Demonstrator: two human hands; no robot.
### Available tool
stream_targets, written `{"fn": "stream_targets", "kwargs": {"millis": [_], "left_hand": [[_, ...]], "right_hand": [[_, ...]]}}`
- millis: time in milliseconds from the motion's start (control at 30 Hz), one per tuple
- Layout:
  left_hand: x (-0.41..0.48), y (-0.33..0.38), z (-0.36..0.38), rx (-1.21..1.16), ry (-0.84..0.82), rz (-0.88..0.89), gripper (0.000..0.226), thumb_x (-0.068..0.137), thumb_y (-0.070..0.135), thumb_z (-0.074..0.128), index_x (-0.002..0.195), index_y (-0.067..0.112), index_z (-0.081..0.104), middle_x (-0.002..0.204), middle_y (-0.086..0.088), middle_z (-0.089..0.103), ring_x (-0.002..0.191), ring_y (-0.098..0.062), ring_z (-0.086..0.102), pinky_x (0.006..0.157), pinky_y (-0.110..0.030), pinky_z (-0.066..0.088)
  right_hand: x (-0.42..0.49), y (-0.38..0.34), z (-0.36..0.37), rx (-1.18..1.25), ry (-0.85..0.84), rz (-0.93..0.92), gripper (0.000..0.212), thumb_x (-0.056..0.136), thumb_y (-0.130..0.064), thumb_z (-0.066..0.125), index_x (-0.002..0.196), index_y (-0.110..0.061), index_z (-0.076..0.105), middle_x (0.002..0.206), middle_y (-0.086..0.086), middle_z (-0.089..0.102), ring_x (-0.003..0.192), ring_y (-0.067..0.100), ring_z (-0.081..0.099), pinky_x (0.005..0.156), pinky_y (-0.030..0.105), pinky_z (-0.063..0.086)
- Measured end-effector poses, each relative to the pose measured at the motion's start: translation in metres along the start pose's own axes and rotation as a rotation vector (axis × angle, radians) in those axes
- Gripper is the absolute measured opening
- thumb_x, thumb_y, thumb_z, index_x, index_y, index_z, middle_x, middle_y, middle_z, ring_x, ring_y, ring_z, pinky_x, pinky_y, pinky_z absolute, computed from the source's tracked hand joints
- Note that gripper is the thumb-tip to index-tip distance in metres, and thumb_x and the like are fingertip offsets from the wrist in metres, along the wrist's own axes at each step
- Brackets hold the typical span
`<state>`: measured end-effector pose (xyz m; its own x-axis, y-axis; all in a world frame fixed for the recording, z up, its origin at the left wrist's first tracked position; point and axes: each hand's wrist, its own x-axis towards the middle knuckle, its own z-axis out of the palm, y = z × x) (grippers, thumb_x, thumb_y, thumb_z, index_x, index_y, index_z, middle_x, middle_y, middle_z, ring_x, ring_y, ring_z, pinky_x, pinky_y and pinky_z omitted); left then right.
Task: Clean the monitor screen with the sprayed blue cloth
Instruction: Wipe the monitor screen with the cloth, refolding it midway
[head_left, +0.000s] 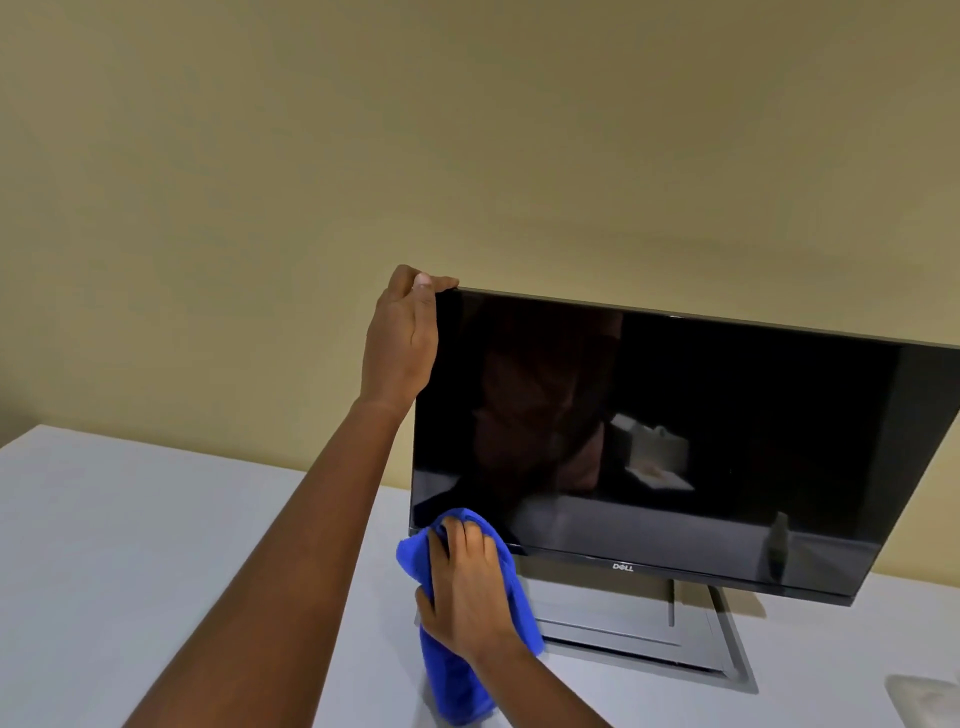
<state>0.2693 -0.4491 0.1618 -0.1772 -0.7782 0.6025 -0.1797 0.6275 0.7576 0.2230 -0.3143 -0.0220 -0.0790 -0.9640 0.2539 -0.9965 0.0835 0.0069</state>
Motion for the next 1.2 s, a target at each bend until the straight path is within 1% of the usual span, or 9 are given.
{"fn": "stream_targets", "kwargs": {"millis": [200,467,533,600,700,800,867,1000,1200], "left_hand": [[-0.002,0.003,-0.001,0.009,0.014,0.008,0.048,0.099,0.028,0.019,0.106,0.008,0.062,0.109,-0.003,0.059,0.103,-0.019,0.057,0.081,-0.029,0.046],[-0.004,0.006,-0.004,0.022,0.015,0.013,0.044,0.1,0.027,0.02,0.105,0.01,0.06,0.114,-0.009,0.062,0.105,-0.021,0.057,0.078,-0.028,0.042],[-0.003,0.008,-0.006,0.053,0.003,0.016,0.042,0.1,0.026,0.021,0.104,0.008,0.058,0.114,-0.009,0.062,0.106,-0.023,0.056,0.076,-0.03,0.043],[-0.001,0.011,-0.007,0.148,-0.011,0.04,0.045,0.1,0.026,0.022,0.108,0.007,0.062,0.111,-0.009,0.059,0.106,-0.022,0.052,0.075,-0.031,0.042],[0.002,0.019,-0.006,0.342,-0.033,0.116,0.043,0.099,0.024,0.028,0.104,0.002,0.064,0.102,-0.015,0.058,0.104,-0.028,0.049,0.078,-0.036,0.041],[0.001,0.023,-0.002,0.466,-0.066,0.181,0.041,0.098,0.026,0.033,0.095,-0.002,0.062,0.097,-0.018,0.059,0.099,-0.03,0.051,0.08,-0.037,0.041],[0.0,0.023,0.002,0.5,-0.087,0.187,0.042,0.098,0.029,0.033,0.102,-0.002,0.061,0.104,-0.017,0.059,0.103,-0.029,0.051,0.084,-0.036,0.041],[-0.005,0.023,0.008,0.541,-0.158,0.252,0.042,0.097,0.03,0.035,0.118,0.0,0.056,0.116,-0.018,0.058,0.109,-0.031,0.052,0.094,-0.038,0.038],[-0.008,0.039,0.034,0.525,-0.35,0.379,0.045,0.097,0.032,0.036,0.129,0.004,0.049,0.129,-0.015,0.054,0.127,-0.029,0.044,0.113,-0.044,0.023]], "right_hand": [[-0.025,0.052,-0.007,-0.109,-0.036,-0.026,0.06,0.044,-0.056,0.075,0.091,-0.02,0.073,0.092,-0.002,0.07,0.076,0.016,0.067,0.063,0.025,0.056],[-0.082,0.126,-0.026,-0.128,-0.021,0.352,0.059,0.034,-0.033,0.09,0.087,-0.011,0.074,0.084,0.011,0.071,0.069,0.026,0.069,0.057,0.035,0.058],[-0.088,0.133,-0.027,-0.057,-0.011,0.46,0.052,0.052,-0.025,0.087,0.099,-0.007,0.071,0.097,0.017,0.067,0.083,0.032,0.066,0.068,0.041,0.057],[-0.089,0.129,-0.03,0.04,0.033,0.532,0.046,0.079,-0.025,0.068,0.121,-0.009,0.059,0.121,0.016,0.056,0.105,0.031,0.054,0.089,0.04,0.047],[-0.083,0.112,-0.028,0.12,0.117,0.546,0.049,0.084,-0.026,0.059,0.131,-0.014,0.05,0.126,0.011,0.051,0.104,0.026,0.049,0.09,0.034,0.043],[-0.064,0.076,-0.027,0.137,0.17,0.411,0.052,0.063,-0.027,0.078,0.113,-0.019,0.064,0.107,0.006,0.066,0.087,0.022,0.062,0.073,0.033,0.054],[-0.047,0.051,-0.026,0.056,0.172,0.298,0.054,0.046,-0.038,0.084,0.096,-0.025,0.069,0.097,-0.002,0.071,0.077,0.014,0.066,0.062,0.024,0.055],[-0.022,0.023,-0.024,-0.042,0.089,0.249,0.05,0.044,-0.052,0.079,0.088,-0.028,0.072,0.093,-0.01,0.071,0.075,0.008,0.066,0.06,0.017,0.052],[-0.03,0.038,-0.014,-0.115,0.034,0.258,0.047,0.044,-0.05,0.079,0.085,-0.029,0.072,0.093,-0.01,0.071,0.072,0.012,0.065,0.06,0.022,0.054]]}}
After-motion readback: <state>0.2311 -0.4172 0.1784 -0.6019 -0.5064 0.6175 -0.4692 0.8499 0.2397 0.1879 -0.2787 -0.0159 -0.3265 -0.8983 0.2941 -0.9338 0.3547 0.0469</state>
